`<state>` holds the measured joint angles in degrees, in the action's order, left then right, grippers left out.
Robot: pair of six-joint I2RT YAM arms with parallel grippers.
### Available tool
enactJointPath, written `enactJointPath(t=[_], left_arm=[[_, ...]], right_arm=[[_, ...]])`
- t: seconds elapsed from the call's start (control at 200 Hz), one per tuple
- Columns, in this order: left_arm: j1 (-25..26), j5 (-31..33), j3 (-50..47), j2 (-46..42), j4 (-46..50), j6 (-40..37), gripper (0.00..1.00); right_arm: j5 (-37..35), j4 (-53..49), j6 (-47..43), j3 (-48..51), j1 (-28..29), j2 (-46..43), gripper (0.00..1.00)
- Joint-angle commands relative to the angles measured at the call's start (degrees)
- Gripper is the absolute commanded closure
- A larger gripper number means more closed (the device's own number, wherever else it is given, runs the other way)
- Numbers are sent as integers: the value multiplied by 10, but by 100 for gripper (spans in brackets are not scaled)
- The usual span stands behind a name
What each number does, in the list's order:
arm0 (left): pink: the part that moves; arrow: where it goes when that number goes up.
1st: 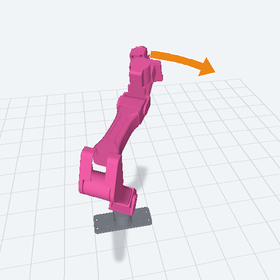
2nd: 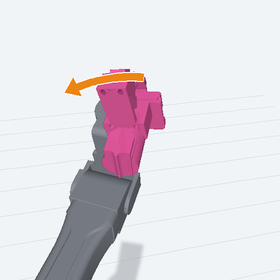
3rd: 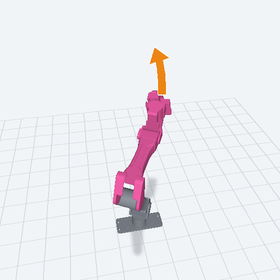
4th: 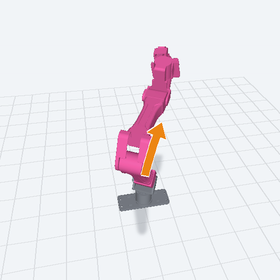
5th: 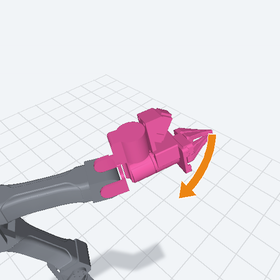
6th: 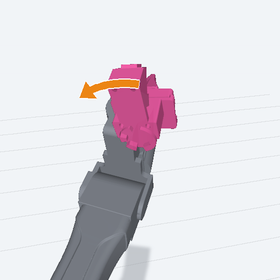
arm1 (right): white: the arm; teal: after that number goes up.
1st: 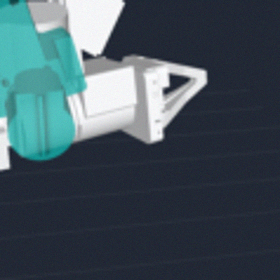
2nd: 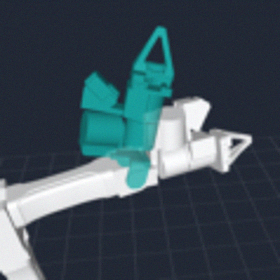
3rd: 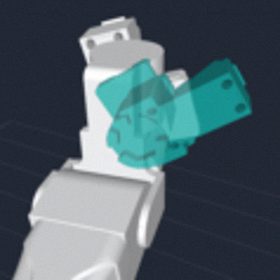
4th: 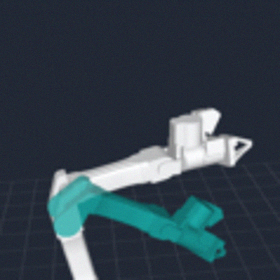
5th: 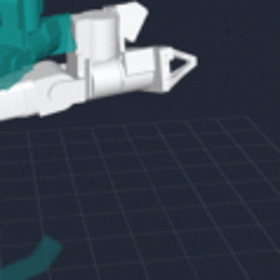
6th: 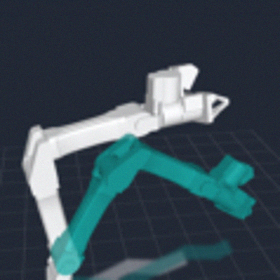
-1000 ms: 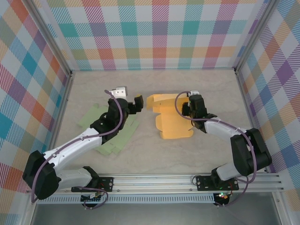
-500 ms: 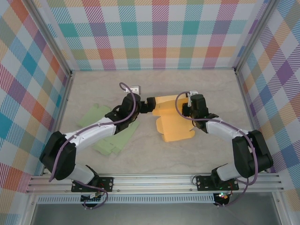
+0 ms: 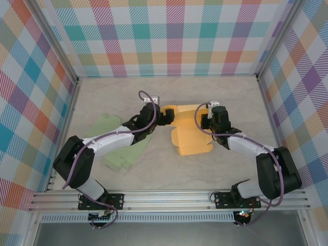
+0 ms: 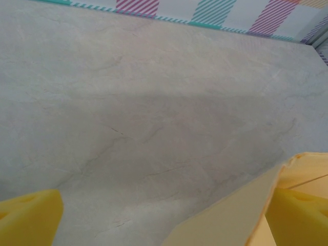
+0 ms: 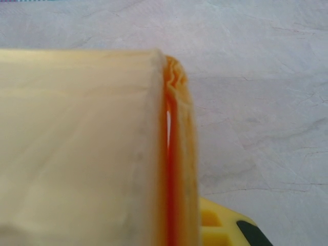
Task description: Fold the paper box
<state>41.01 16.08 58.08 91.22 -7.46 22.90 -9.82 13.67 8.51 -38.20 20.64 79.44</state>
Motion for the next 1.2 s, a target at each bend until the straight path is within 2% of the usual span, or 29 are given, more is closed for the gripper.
enactJointPath(t=[0.0,0.32,0.48,0.61,0.775,0.92,1.02,1.2], left_arm=[[16,-13,33,16,-47,-5,0],[53,-14,39,59,-118,11,0],[55,48,21,56,-125,38,0],[55,85,-24,16,-132,49,0],[57,89,-94,-57,-116,55,0],[59,96,-166,-129,-83,92,0],[60,81,-205,-170,-74,122,0],[69,27,-235,-182,-91,154,12]], right_arm=[[-6,36,8,9,-2,-13,100],[-4,73,5,23,-2,0,100],[-8,75,6,21,-3,7,100],[-11,79,6,23,-3,5,100],[-18,80,9,24,-3,5,100],[-21,80,10,24,-3,4,100],[-21,80,10,24,-3,5,100],[-20,79,10,22,-3,8,100]])
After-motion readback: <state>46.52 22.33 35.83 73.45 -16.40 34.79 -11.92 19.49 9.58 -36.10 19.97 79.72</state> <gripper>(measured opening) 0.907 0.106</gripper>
